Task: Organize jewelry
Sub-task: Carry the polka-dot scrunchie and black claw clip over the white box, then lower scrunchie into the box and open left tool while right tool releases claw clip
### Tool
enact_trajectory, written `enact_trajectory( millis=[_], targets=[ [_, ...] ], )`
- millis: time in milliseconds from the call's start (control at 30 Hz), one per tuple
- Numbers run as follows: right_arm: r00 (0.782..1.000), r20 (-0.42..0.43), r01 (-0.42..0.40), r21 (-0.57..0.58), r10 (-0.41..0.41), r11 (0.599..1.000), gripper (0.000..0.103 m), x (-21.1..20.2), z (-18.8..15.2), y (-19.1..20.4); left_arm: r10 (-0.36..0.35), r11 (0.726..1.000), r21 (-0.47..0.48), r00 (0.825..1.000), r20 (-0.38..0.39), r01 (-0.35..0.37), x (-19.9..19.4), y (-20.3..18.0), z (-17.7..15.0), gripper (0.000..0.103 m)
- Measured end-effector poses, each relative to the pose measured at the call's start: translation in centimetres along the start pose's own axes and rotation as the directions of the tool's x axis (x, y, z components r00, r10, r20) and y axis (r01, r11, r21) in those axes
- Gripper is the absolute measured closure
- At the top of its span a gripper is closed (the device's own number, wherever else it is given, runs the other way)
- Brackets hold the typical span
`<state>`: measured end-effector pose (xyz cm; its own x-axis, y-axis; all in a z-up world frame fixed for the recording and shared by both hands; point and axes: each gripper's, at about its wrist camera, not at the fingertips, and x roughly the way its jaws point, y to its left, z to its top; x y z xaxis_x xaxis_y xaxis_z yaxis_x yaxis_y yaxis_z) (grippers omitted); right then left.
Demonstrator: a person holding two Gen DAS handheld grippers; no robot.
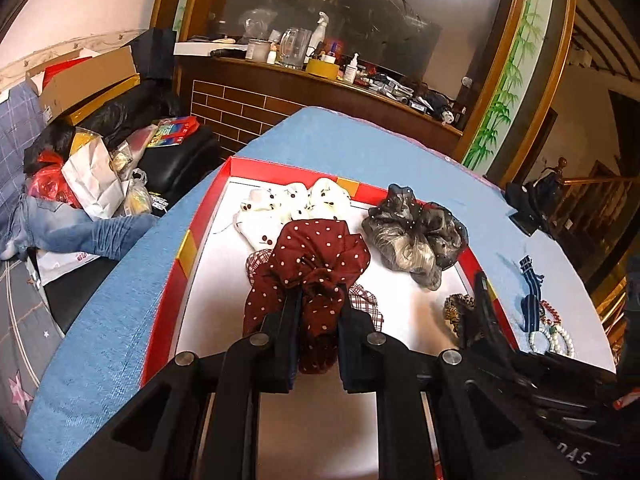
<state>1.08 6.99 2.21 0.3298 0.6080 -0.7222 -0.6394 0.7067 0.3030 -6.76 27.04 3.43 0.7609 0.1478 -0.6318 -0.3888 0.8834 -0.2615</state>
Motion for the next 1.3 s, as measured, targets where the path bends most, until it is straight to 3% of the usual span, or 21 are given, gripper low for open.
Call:
enact_trajectory(
  millis=[267,867,1300],
  targets=[
    [0.999,-0.036,0.014,0.036,-0.013,0.999,0.058,1.9,0.8,-1.1,0.038,0.999,0.027,0.999,-0.028,-0.037,0.8,-0.7,-0.1,0.089],
    [0.997,-0.022,0.074,0.065,-0.073,0.995,0.058,3.1,3.0,-3.0,0.142,0.982,0.127,0.99,-0.025,-0.138,1.9,-2.8,-0.3,0.089],
    [0.996,-0.012,0.091,0.032,-0.091,0.995,0.057,3.0,2.5,-2.7,0.063,0.992,0.114,0.997,-0.039,-0.058,2.4,-3.0,-0.1,0.088]
  ],
)
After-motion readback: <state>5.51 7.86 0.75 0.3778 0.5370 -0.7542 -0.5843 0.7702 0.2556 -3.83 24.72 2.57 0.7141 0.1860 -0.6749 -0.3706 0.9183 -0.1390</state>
